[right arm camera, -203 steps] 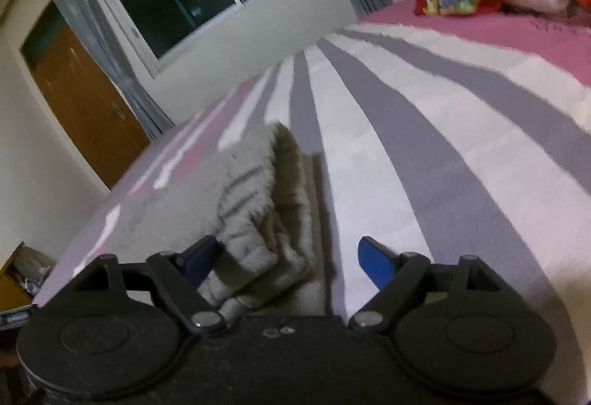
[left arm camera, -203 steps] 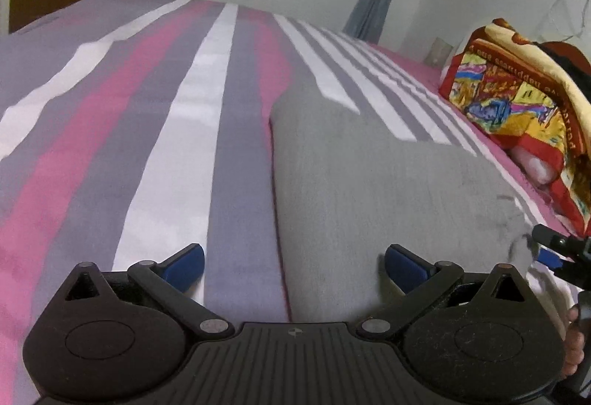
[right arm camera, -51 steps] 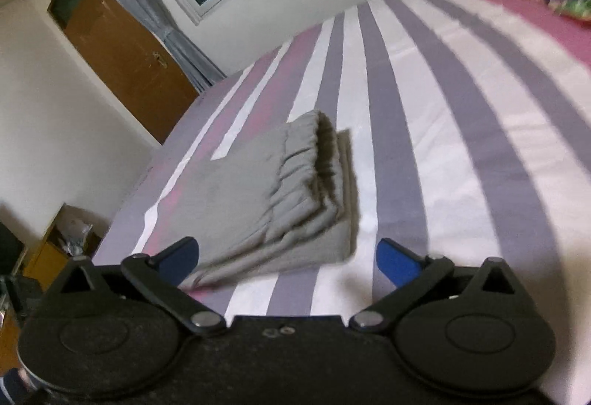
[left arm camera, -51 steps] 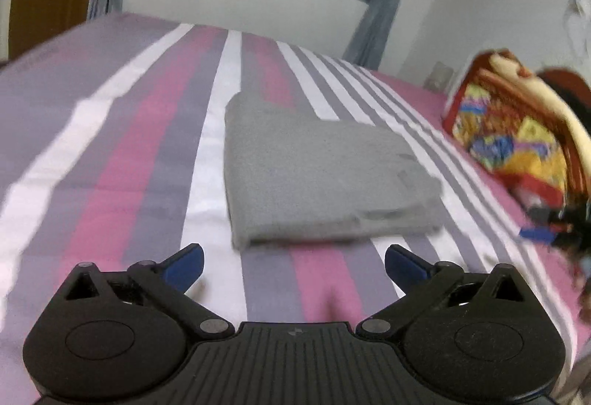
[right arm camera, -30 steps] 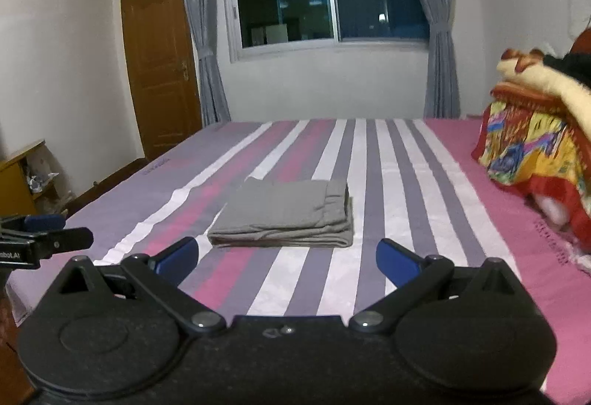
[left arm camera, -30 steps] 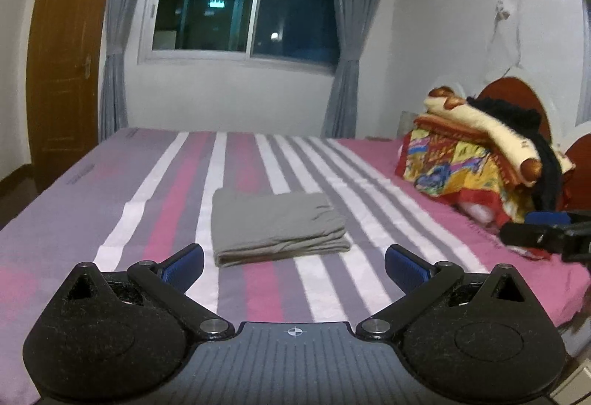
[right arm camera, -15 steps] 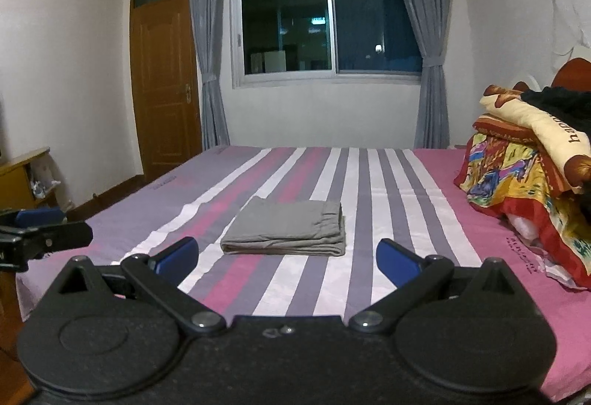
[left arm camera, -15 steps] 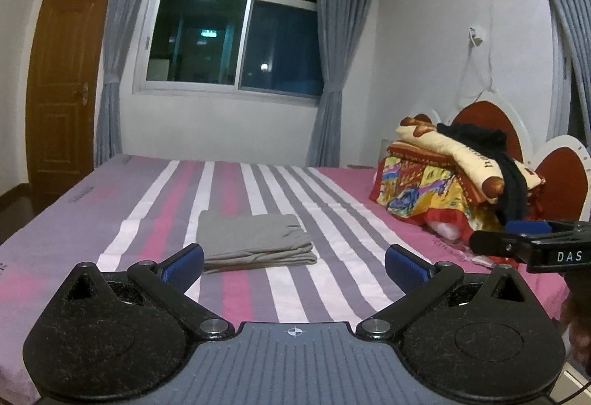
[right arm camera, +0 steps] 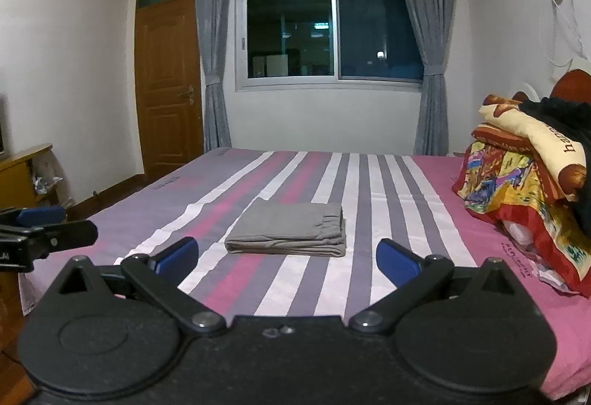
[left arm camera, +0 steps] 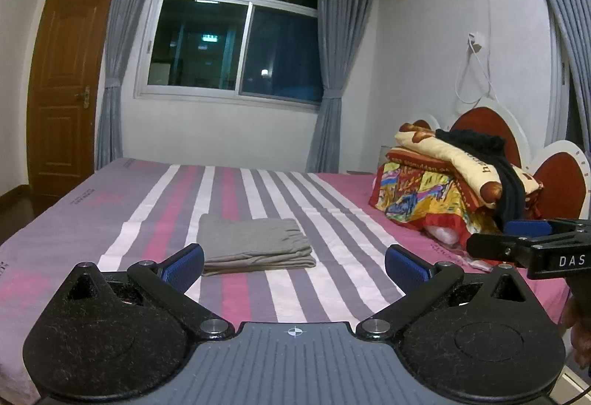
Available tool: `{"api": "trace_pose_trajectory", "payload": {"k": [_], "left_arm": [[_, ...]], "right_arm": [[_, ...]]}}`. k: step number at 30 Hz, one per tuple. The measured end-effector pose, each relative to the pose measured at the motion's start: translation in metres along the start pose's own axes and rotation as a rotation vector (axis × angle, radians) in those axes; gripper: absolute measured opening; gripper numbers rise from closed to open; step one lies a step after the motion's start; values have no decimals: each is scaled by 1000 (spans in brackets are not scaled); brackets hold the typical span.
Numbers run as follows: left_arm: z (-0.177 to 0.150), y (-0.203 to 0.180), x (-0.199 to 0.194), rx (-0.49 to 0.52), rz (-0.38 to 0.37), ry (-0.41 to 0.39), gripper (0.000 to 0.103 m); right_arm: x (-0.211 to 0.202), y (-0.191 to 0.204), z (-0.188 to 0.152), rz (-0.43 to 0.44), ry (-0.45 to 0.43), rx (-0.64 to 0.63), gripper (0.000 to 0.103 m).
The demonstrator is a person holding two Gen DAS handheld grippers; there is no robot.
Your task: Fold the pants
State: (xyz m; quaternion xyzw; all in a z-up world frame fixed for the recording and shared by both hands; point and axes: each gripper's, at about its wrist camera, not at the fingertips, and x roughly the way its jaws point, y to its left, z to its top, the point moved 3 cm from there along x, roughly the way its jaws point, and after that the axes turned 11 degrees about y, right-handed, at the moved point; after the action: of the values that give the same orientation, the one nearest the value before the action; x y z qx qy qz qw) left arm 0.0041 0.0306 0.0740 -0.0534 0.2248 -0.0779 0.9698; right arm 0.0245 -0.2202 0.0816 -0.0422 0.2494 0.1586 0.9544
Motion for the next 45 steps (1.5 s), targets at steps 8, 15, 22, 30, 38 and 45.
{"api": "trace_pose_trajectory", "payload": {"k": [8,15,22,30,38,45], "left_arm": [[-1,-1,3,14,-11,-1,103],[-2,-4,2,28,-18,-11,103],[-2,-4,2,27,-18,-12,103],[-2,-4,2,30,-19,-9,103],[-2,-5,0,37,-21,-13,103],[-2,-6,0,39,-21,-12,103]], "right_arm": [[-6,1,-4,4,-10,0,103],[-8,1,-2,3,-19,5,103],[-7,3,-3,2,-17,5,103],[-7,5,-3,-3,-24,-3,103],[-10,4,-3,2,-30,-9,103],[-10,4,-3,1,-29,-8,103]]}}
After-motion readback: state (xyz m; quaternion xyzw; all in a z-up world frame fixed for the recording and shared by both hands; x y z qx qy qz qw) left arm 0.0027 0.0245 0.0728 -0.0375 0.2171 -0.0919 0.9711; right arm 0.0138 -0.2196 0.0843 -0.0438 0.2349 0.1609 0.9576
